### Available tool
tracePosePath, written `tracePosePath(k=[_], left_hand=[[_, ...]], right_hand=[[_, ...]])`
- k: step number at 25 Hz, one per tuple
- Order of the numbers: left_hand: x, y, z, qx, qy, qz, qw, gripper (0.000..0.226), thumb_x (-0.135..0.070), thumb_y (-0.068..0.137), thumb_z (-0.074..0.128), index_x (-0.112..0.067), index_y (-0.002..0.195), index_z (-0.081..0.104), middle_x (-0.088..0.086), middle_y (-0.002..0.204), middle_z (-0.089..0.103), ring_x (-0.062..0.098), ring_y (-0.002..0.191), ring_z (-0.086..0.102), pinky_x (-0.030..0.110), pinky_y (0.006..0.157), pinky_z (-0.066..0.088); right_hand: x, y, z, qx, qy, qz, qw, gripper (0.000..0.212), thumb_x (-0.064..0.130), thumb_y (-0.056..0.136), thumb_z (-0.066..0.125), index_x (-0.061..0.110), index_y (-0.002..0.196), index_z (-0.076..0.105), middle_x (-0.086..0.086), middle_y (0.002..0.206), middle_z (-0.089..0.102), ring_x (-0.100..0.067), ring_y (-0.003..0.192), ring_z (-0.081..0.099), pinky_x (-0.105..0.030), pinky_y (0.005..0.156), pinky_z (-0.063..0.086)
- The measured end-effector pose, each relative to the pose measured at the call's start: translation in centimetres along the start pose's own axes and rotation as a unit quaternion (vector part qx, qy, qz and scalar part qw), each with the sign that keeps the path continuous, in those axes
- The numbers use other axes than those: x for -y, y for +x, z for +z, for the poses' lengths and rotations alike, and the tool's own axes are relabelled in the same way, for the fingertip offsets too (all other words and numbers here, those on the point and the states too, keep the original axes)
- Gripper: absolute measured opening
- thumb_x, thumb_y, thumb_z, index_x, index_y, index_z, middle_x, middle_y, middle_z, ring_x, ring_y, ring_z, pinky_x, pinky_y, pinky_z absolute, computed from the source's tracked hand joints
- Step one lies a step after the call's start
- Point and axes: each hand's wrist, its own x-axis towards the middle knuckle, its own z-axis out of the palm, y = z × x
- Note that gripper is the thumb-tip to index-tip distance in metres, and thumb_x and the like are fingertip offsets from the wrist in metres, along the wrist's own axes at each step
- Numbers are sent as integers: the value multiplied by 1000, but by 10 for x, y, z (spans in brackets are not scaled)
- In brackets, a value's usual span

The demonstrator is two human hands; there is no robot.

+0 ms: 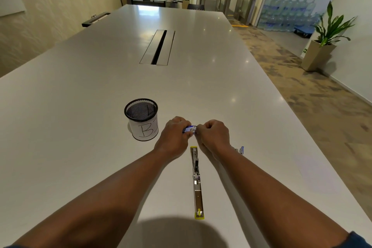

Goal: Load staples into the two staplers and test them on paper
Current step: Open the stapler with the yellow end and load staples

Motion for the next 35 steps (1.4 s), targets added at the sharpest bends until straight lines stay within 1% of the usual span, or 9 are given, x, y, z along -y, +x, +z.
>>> tracePosePath(k=[6,15,18,21,23,26,29,32,35], left_hand=[[0,0,1,-4,-1,0,1000,15,-21,95,67,-15,108,72,-6,103,55,17,100,54,40,86,51],[0,0,1,-2,-4,-5,1000,18,-20,95,66,-16,112,71,-4,108,58,16,102,55,41,87,53],[1,0,1,-4,-5,-4,1000,20,-23,96,66,-15,113,71,-3,110,60,17,103,56,43,88,53],[2,0,2,-5,-2,-5,1000,21,-24,95,67,-15,114,71,-2,113,61,18,105,56,43,90,53],[2,0,1,-3,1,-7,1000,22,-22,95,67,-15,115,71,-1,113,61,19,106,56,43,90,52],[2,0,1,-5,1,-7,1000,21,-19,95,66,-14,115,70,-2,112,60,18,104,55,41,89,53],[2,0,2,-2,1,-5,1000,21,-19,95,66,-14,116,70,-3,112,59,17,104,55,39,88,53],[2,0,2,-5,2,1,1000,19,-19,95,66,-15,113,71,-4,109,58,17,103,55,37,86,52],[2,1,2,-2,5,2,1000,20,-20,95,66,-15,114,70,-5,109,57,17,103,54,37,87,51]], right_hand=[[5,3,3,2,-33,22,999,14,30,76,68,16,75,65,3,69,65,-13,63,58,-26,54,38],[4,-4,1,-31,29,16,999,14,22,76,72,11,69,68,2,61,64,-14,57,57,-26,54,42],[3,-17,-1,-30,29,-16,999,16,21,76,73,14,64,68,3,57,64,-9,53,56,-25,52,42],[2,-26,-4,4,-11,-51,999,13,16,77,71,12,64,69,-1,61,68,-12,58,59,-30,58,49],[0,-26,-5,-7,-12,-60,998,14,14,81,66,12,67,69,-1,63,67,-11,60,58,-27,57,47],[0,-23,-5,-54,16,-27,998,13,11,92,56,14,85,66,4,77,65,-8,67,55,-17,55,37],[-1,-14,-5,-52,4,10,999,19,7,96,50,9,103,68,-2,94,67,-15,83,59,-23,66,42],[-2,-10,-3,-29,2,6,1000,21,10,96,54,10,97,75,-4,94,73,-17,84,63,-29,73,47],[-2,-10,-2,-22,-8,-16,1000,21,13,93,58,12,88,78,-2,87,74,-17,80,64,-28,72,46]])
